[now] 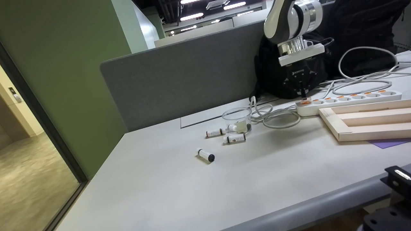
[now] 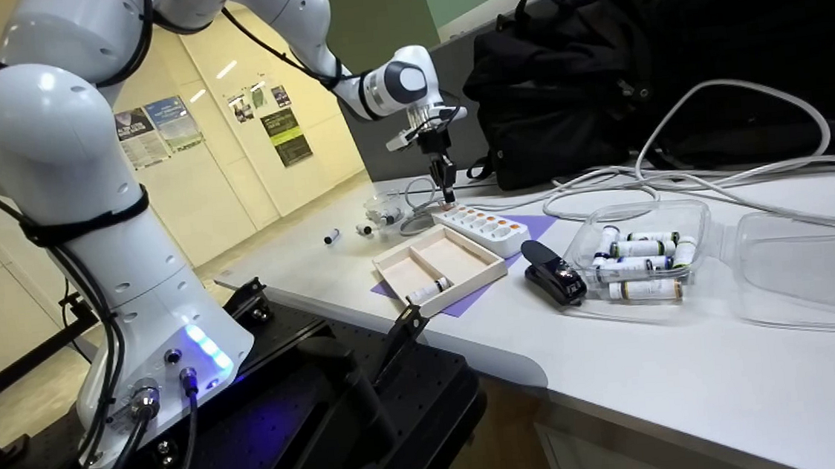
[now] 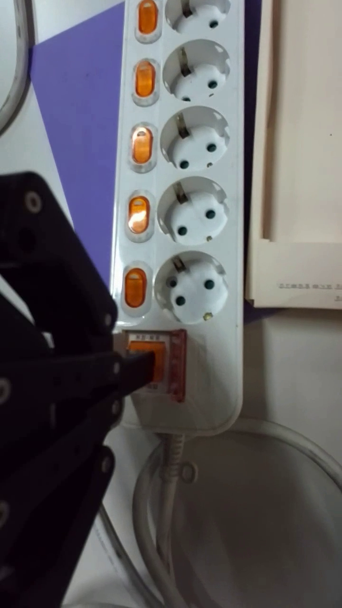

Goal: Turn on the big switch on the adapter

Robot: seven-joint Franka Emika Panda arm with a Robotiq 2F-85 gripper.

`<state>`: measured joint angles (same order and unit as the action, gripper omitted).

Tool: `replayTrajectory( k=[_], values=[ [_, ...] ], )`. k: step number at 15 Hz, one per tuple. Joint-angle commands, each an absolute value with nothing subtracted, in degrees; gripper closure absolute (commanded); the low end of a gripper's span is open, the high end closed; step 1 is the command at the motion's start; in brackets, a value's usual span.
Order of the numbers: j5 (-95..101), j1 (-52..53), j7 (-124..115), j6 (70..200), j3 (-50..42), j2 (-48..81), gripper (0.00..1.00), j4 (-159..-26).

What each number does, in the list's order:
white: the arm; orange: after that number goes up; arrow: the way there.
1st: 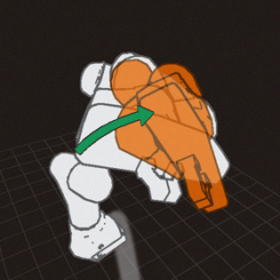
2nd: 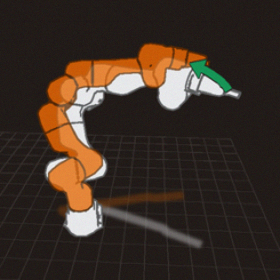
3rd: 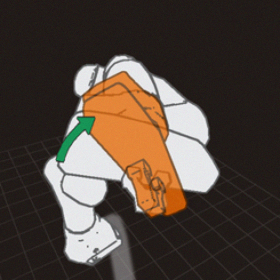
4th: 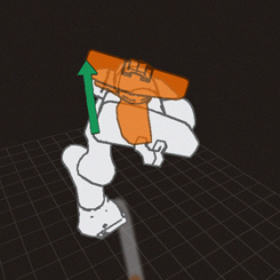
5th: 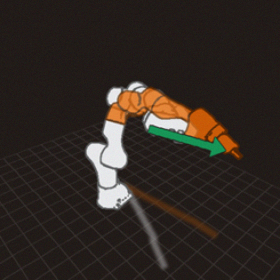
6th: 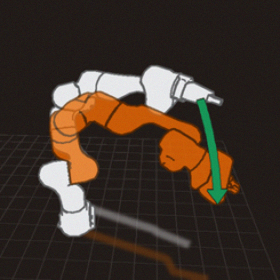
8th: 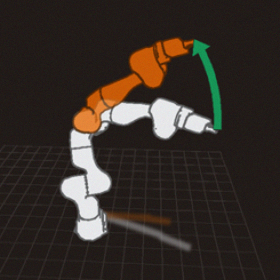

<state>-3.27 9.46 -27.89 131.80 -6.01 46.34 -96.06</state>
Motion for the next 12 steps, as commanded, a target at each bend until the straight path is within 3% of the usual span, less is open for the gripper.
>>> replayTrajectory(
  k=[1,12],
  values=[
    [-1.76,11.13,-31.19,132.95,-7.44,46.88,1.00,-96.47],
    [-2.26,10.25,-28.31,128.93,-5.95,49.29,1.00,-93.58]
  ],
)
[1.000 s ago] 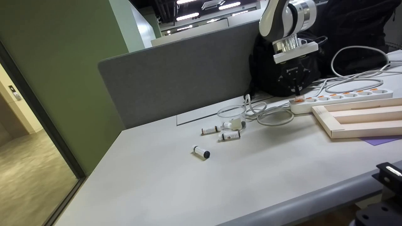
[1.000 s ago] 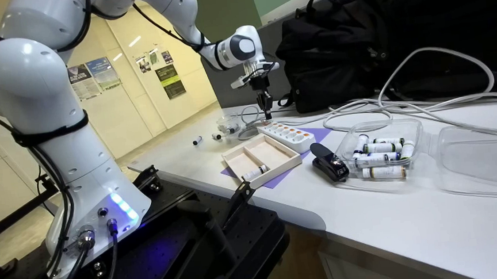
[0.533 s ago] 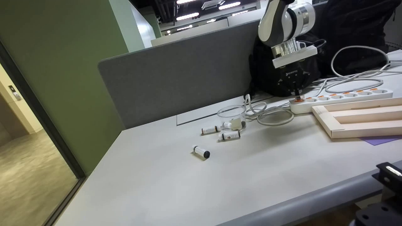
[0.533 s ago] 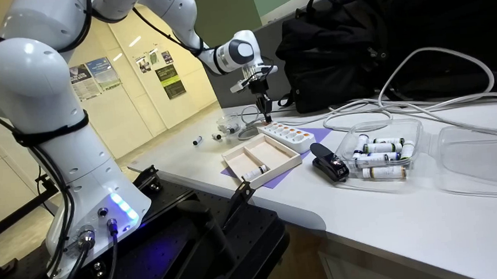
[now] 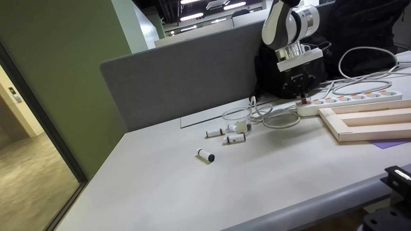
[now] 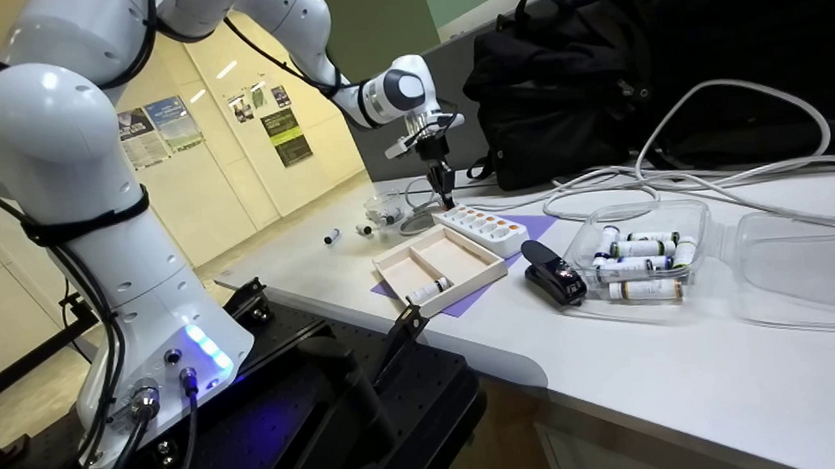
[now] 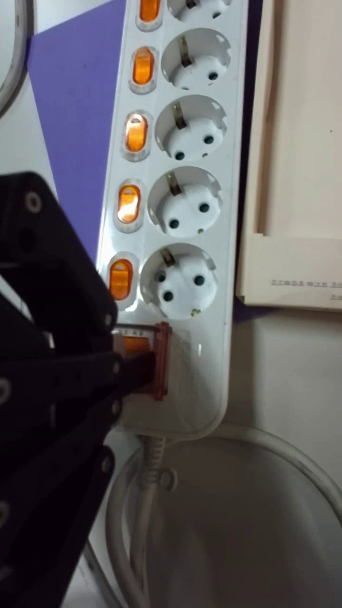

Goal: Turn on the big switch on the adapter

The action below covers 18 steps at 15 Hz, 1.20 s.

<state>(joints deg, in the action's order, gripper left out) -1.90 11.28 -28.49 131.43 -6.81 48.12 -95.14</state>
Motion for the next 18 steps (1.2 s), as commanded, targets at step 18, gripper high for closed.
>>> replayTrajectory(
  k=[18],
  values=[
    [-25.12,-8.50,-17.47,118.57,0.96,59.42,1.00,-81.65]
  ],
)
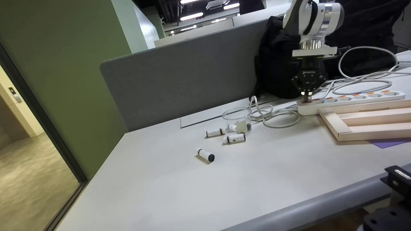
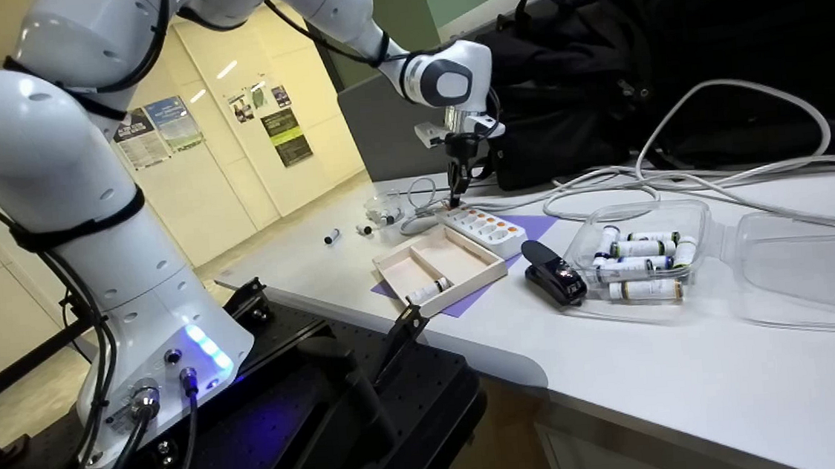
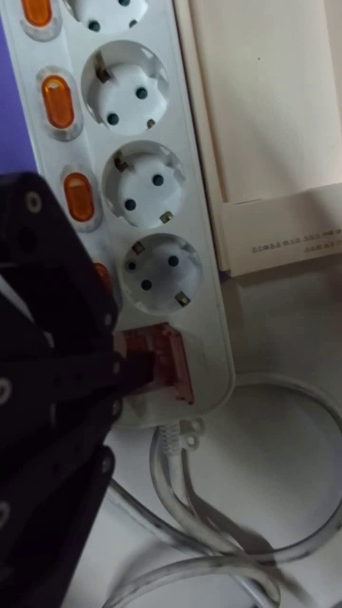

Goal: Turn on the big switch on the adapter

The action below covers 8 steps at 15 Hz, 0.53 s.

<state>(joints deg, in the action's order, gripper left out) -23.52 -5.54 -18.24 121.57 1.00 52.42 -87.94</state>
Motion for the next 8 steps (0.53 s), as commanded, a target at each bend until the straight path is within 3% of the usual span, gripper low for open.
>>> replayTrajectory(
  k=[1,8],
  values=[
    [-26.17,-9.14,-17.41,116.93,1.03,60.36,1.00,-80.31],
    [-29.87,-11.68,-15.09,107.84,2.13,59.60,1.00,-74.74]
  ],
)
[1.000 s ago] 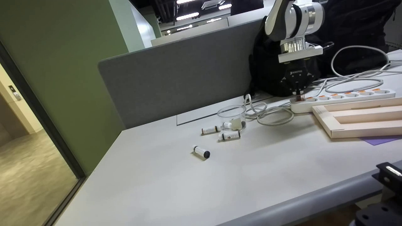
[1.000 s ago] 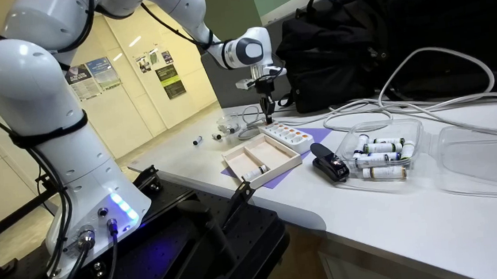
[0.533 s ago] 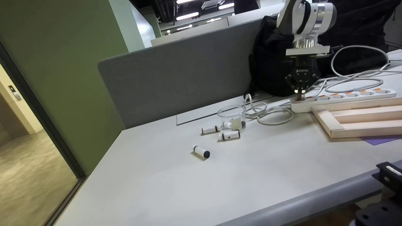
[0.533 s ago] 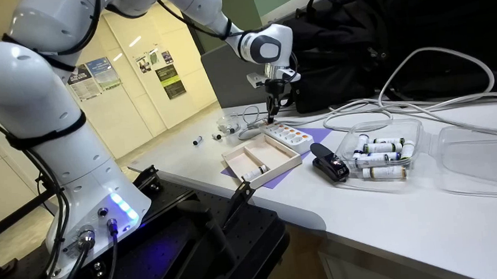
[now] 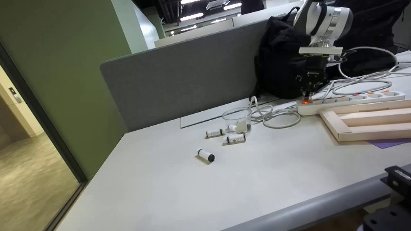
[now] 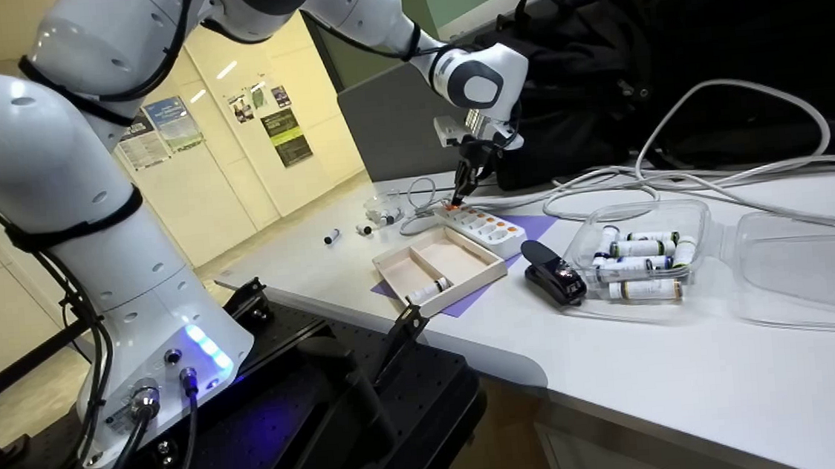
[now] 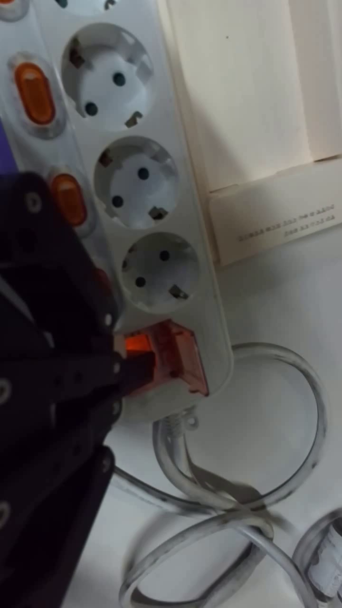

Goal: Turn on the big switch on the adapter

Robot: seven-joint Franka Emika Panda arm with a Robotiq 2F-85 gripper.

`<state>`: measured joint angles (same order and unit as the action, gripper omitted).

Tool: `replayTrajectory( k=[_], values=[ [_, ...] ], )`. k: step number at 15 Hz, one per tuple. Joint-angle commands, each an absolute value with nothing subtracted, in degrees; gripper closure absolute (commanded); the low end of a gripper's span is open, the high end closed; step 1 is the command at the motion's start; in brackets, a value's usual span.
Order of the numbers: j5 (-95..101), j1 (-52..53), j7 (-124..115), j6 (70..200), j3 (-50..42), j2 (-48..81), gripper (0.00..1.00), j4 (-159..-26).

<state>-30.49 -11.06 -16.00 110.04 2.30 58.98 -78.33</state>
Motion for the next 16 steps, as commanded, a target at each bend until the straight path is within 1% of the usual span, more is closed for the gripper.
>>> replayTrajectory(
  k=[1,6,7,8,9,11,13,14,16],
  values=[
    [-29.16,-11.66,-14.26,105.97,2.30,58.41,1.00,-74.55],
    [-21.87,-7.48,-13.03,102.67,0.86,48.90,1.00,-76.88],
    [-20.27,-6.72,-12.61,101.27,0.68,46.92,0.74,-77.27],
    [-18.53,-5.86,-12.48,100.27,0.30,45.10,0.73,-77.64],
    [-16.81,-4.93,-12.34,100.18,-0.19,43.24,0.68,-78.29],
    [-13.57,-3.49,-11.51,101.59,-1.01,39.52,0.54,-80.23],
    [-11.00,-2.35,-11.45,106.24,-2.02,35.83,0.40,-83.60],
    [-13.04,-3.27,-12.14,102.70,-0.82,40.64,0.59,-77.94],
    [-11.98,-2.75,-11.99,104.57,-1.33,38.05,0.45,-80.18]
  ],
)
